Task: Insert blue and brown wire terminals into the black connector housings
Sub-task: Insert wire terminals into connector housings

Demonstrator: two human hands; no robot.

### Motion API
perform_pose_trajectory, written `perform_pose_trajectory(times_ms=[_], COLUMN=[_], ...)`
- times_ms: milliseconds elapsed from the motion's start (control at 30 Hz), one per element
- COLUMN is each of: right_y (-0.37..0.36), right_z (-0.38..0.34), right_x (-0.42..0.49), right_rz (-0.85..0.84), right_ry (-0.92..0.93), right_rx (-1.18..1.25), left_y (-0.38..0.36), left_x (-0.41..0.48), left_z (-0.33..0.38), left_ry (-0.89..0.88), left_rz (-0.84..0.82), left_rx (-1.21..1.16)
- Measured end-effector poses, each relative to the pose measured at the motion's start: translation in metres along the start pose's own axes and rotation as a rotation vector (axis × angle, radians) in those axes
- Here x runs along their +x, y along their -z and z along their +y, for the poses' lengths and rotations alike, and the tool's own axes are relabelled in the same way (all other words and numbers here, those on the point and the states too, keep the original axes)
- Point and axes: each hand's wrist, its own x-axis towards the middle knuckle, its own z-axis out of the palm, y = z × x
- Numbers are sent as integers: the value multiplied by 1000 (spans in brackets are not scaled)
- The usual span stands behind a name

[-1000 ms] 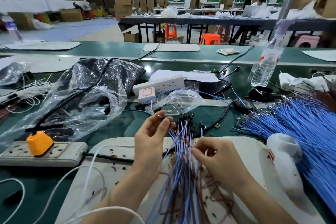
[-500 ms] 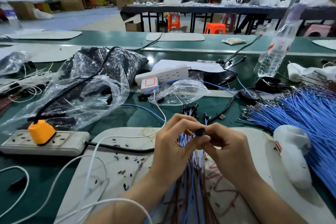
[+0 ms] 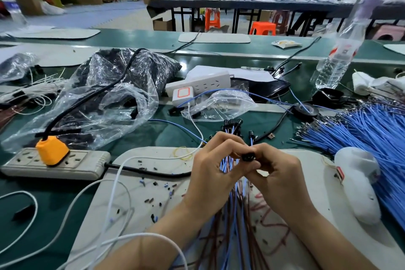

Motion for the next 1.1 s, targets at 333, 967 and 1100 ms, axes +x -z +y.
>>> perform_pose_trajectory(times_ms=[333,967,1100], right_y=[-1,-11,-10], right_z=[0,12,10], right_x=[1,0,-1], right_rz=[20,-34,-61], right_ry=[32,29,92], right_rx=[-41,-126,-127], left_y=[0,1,1], left_x=[-1,-3,-3], left_z=[1,-1,0], left_ry=[-53,-111,-83], left_rz=[-9,30,-25], left_rx=[7,46,54])
